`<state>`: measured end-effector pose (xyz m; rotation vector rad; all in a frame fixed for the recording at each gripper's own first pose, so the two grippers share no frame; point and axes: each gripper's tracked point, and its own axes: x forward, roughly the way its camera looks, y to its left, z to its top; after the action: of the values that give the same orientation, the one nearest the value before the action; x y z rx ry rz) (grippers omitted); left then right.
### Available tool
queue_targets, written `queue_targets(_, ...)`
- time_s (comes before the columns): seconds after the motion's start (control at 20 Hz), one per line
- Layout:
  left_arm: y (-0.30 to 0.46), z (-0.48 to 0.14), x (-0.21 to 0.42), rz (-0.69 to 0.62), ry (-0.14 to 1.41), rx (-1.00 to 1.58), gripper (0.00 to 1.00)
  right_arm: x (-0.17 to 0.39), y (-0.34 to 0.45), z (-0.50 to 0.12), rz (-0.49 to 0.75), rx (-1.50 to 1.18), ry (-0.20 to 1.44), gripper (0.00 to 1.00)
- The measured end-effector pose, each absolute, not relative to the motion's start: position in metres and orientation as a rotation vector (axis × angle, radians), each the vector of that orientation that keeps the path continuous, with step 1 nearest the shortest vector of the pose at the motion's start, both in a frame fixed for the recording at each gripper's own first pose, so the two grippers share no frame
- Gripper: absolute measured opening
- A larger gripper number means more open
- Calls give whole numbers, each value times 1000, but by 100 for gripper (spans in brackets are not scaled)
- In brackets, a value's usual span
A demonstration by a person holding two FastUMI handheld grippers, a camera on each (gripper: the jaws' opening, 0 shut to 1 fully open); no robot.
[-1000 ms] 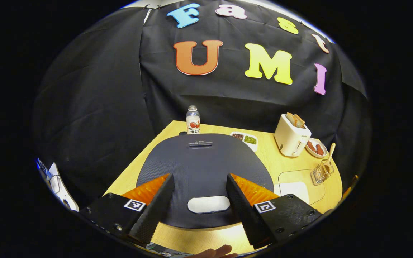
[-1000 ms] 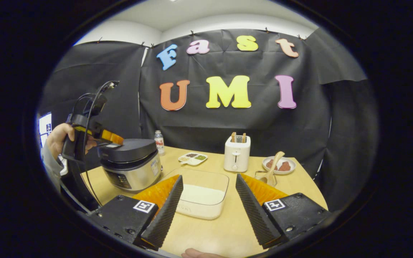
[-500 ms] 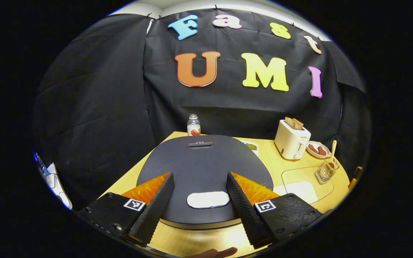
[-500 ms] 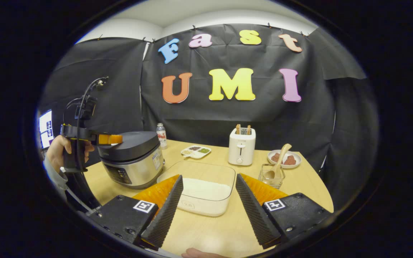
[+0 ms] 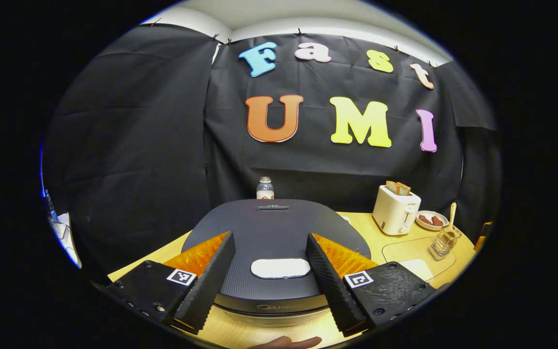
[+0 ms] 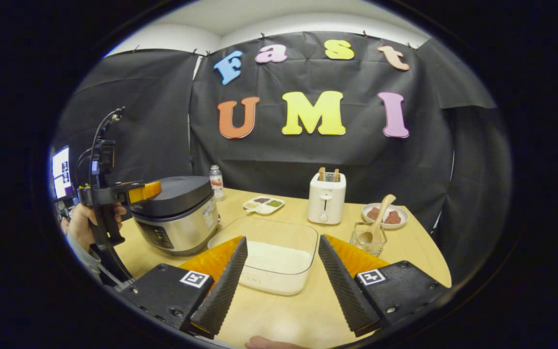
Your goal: Close the left gripper, press the button to open the rice cooker; take a wooden spoon from the chopstick holder with the right hand, scoop a spoonful of rice and pour it into the rice cooker, then put the wooden spoon back into the chopstick holder.
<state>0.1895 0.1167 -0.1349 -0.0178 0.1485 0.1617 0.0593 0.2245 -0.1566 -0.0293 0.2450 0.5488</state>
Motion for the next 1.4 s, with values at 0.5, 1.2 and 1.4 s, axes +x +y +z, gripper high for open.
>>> queue_targets(0.5,117,-135,186,119,104,-48,95,54,202,-134,489,-24,207,96)
queue_targets(1.2,51,-93,121,-10,155,11,94,51,161,-61,338,29,96,95)
queue_targets(1.4,42,-69,93,-26,118,-9,94,47,146,-44,303,22,70,95)
